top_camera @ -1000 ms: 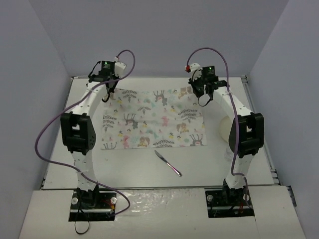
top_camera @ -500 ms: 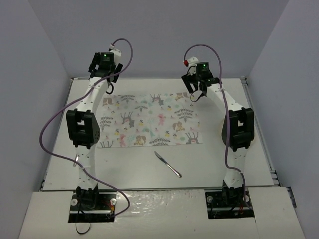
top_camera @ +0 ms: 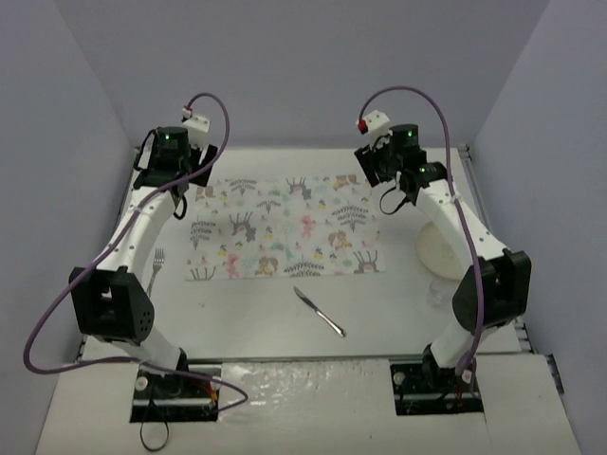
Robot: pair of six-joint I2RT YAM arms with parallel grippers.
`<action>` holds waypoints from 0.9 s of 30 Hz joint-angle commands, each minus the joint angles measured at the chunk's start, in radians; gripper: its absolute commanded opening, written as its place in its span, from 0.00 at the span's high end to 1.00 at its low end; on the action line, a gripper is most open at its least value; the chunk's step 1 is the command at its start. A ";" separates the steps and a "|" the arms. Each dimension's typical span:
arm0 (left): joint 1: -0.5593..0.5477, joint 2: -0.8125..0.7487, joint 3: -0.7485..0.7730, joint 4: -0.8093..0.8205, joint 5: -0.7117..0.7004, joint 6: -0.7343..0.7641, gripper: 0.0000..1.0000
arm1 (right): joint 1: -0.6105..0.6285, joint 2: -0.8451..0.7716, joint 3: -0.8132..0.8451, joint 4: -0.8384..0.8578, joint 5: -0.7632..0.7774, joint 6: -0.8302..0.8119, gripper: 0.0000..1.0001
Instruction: Set the dinner table for one person
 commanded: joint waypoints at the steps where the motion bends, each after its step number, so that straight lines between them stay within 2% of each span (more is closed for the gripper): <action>1: 0.001 -0.007 -0.096 0.009 0.124 -0.053 0.48 | 0.027 0.020 -0.023 -0.113 -0.101 -0.004 0.78; 2: 0.001 -0.002 -0.113 0.008 0.126 -0.060 0.53 | 0.032 0.031 -0.023 -0.119 -0.099 -0.003 0.85; 3: 0.001 0.000 -0.141 0.004 0.146 -0.054 0.73 | 0.032 0.037 -0.022 -0.127 -0.092 -0.004 0.90; 7: -0.002 0.030 -0.162 -0.027 0.186 -0.040 0.91 | 0.032 0.040 -0.068 -0.129 -0.113 -0.008 0.92; 10: -0.005 0.074 -0.126 -0.077 0.209 -0.029 0.97 | 0.036 0.071 -0.086 -0.127 -0.136 -0.011 0.92; 13: -0.005 0.128 -0.082 -0.123 0.222 -0.021 1.00 | 0.037 0.141 -0.075 -0.129 -0.145 -0.006 0.92; 27: -0.008 0.439 0.200 -0.400 0.322 0.035 1.00 | 0.141 0.425 0.070 -0.211 -0.127 -0.053 0.96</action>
